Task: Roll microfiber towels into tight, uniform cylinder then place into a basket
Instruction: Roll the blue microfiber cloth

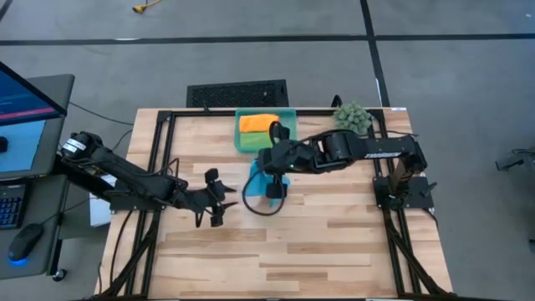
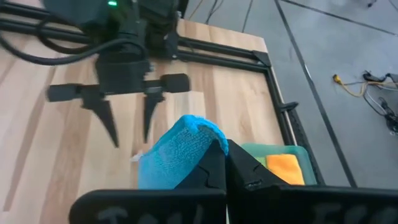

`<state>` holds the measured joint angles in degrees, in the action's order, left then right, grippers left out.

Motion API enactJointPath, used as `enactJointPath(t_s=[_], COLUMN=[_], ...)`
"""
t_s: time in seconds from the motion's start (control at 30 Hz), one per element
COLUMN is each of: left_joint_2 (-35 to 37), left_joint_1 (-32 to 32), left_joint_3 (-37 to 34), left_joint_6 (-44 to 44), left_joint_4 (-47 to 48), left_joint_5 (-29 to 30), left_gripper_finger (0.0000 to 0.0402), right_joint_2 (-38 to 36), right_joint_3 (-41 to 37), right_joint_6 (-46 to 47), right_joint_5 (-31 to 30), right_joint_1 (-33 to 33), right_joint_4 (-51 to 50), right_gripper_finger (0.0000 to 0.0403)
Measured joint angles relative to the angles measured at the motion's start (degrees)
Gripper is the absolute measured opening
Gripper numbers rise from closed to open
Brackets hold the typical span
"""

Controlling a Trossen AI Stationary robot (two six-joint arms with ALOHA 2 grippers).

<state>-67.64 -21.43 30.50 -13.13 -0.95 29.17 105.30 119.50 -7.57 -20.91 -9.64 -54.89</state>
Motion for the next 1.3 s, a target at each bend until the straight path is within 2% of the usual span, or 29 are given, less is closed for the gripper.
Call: enactJointPath(t_s=[0.13, 0.3, 0.7, 0.87, 1.03, 1.3], left_joint_2=[0.0, 0.0, 0.0, 0.0, 0.0, -0.3], left_joint_1=[0.2, 0.2, 4.4, 6.8, 8.1, 9.7], left_joint_3=[0.0, 0.0, 0.0, 0.0, 0.0, 0.0], left_joint_6=[-1.7, -3.1, -7.5, -7.5, -6.4, -4.5], left_joint_4=[-0.2, -0.9, 0.2, 0.2, 0.2, -1.0], left_joint_5=[0.0, -3.2, -2.4, -7.4, -8.1, -13.6], left_gripper_finger=[0.0185, 0.0185, 0.0185, 0.0185, 0.0185, 0.0185], right_joint_2=[0.0, 0.0, 0.0, 0.0, 0.0, 0.0], right_joint_3=[0.0, 0.0, 0.0, 0.0, 0.0, 0.0], right_joint_6=[0.0, 0.0, -0.4, -0.4, -0.5, -0.5], right_joint_5=[0.0, 0.0, -0.2, -0.2, -0.2, -0.2], right_joint_1=[-1.1, -1.2, -1.1, -1.1, -1.1, -1.1], right_joint_4=[0.0, 0.0, 0.2, 0.2, 0.2, 0.2], right_gripper_finger=[0.0005, 0.0006, 0.0005, 0.0005, 0.0005, 0.0005])
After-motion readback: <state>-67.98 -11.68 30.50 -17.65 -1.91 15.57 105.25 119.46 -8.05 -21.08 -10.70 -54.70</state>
